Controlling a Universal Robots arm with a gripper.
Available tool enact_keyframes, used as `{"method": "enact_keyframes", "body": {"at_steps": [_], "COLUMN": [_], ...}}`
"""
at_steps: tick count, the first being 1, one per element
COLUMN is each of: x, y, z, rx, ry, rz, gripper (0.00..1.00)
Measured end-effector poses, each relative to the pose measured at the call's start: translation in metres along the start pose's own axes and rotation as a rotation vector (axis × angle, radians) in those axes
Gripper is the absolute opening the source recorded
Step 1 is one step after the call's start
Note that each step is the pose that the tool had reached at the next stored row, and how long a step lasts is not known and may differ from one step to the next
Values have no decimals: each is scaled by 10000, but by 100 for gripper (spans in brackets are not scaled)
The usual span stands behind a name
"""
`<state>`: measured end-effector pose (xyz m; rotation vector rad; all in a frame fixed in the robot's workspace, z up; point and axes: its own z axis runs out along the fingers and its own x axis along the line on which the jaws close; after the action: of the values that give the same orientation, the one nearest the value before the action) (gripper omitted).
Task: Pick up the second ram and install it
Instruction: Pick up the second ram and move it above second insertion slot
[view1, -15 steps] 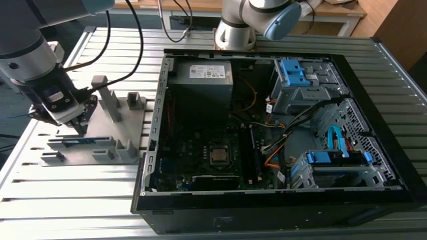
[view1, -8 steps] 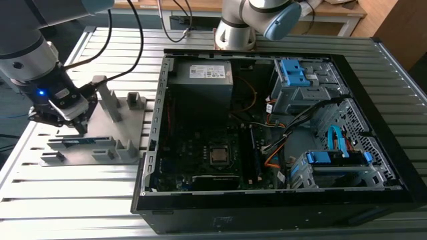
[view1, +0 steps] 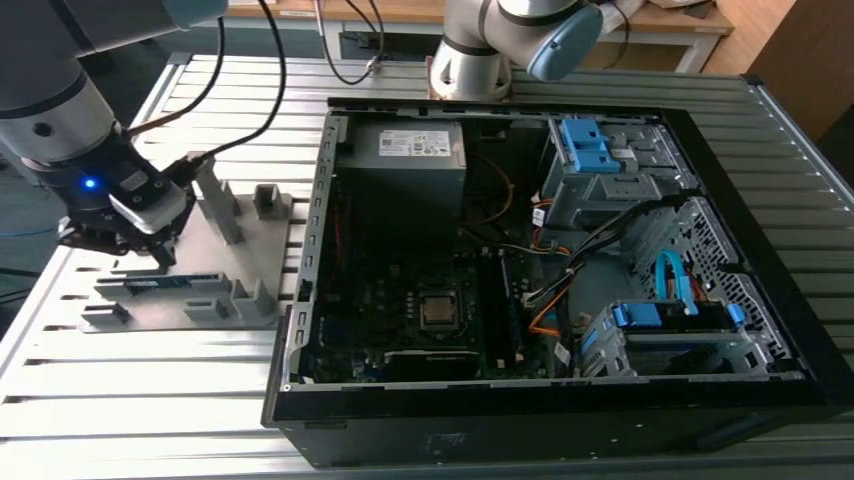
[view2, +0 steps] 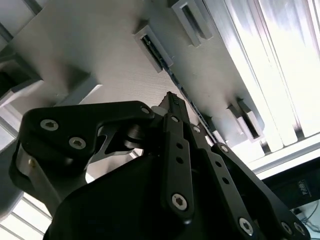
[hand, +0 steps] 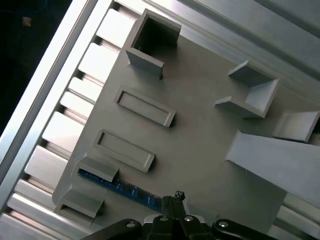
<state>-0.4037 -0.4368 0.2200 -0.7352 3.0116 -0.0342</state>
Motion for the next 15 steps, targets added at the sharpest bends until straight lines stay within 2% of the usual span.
{"method": "enact_keyframes", "body": {"at_steps": [15], "x": [0], "y": [0], "z": [0], "rx": [-62], "ry": [-56], "rz": [-1771], "gripper": [10]}}
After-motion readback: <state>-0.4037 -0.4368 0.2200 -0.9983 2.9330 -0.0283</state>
